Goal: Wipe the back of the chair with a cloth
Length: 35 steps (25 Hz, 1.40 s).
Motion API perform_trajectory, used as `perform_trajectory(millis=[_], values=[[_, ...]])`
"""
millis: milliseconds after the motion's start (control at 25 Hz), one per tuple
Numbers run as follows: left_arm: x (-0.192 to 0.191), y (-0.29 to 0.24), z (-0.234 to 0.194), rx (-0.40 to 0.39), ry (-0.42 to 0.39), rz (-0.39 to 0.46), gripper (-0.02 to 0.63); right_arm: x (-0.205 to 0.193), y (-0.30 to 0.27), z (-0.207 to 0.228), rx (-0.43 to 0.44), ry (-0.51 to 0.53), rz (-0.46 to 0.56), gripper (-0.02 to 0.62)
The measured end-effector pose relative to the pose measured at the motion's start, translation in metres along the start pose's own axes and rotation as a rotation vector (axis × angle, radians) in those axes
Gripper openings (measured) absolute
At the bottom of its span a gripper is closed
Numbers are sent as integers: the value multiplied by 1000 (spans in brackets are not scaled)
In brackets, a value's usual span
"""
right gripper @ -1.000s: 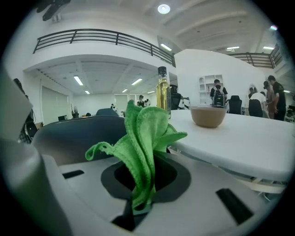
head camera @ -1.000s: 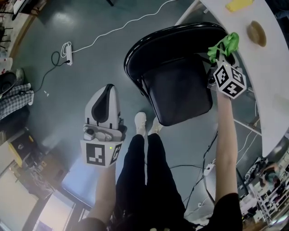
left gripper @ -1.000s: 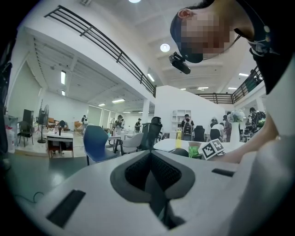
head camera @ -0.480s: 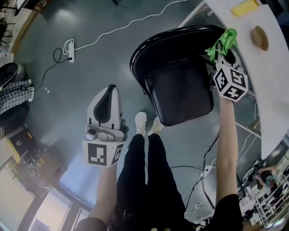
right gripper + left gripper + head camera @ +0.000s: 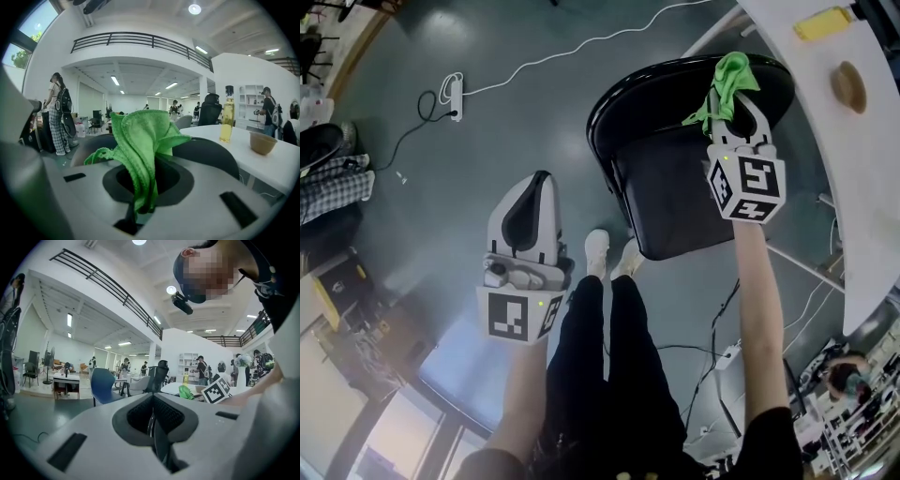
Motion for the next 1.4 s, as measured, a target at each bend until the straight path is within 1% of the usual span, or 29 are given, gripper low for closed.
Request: perform_trajectory(millis=[160, 400, 520, 640, 760, 920, 1040, 1240, 1400], values=[[-4, 4, -3, 5, 8, 0, 5, 2, -3, -37, 70, 21, 7, 44], [-8, 15, -16, 28, 16, 0, 5, 3, -3, -75, 126, -34, 28, 45], [-9, 19, -20, 38, 19, -3, 5, 2, -3, -87, 149, -42, 32, 44], [-10, 24, -22, 44, 23, -5, 5, 1, 1, -100, 195, -40, 29, 45], [-11, 26, -24, 49, 28, -5, 5, -3, 2, -125, 273, -3, 9, 44], [-13, 27, -24, 48, 28, -8, 5, -12, 5, -169, 418, 36, -24, 45], [-12, 30, -27, 49, 24, -9, 5, -17, 11, -193, 482, 43, -33, 44], [-11, 40, -28, 65, 23, -3, 6, -19, 18, -200, 495, 32, -39, 44], [-11, 48, -20, 63, 23, 0, 5, -11, 27, -197, 486, 37, -13, 44]])
Point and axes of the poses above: the fingertips, and each gripper's own axes: y backward along the fingers, z to its right, x out of its top, the point moved 8 cm from there along y, backward along the fingers, and after that the axes turned 1 degree about y, right-handed, at the moved point
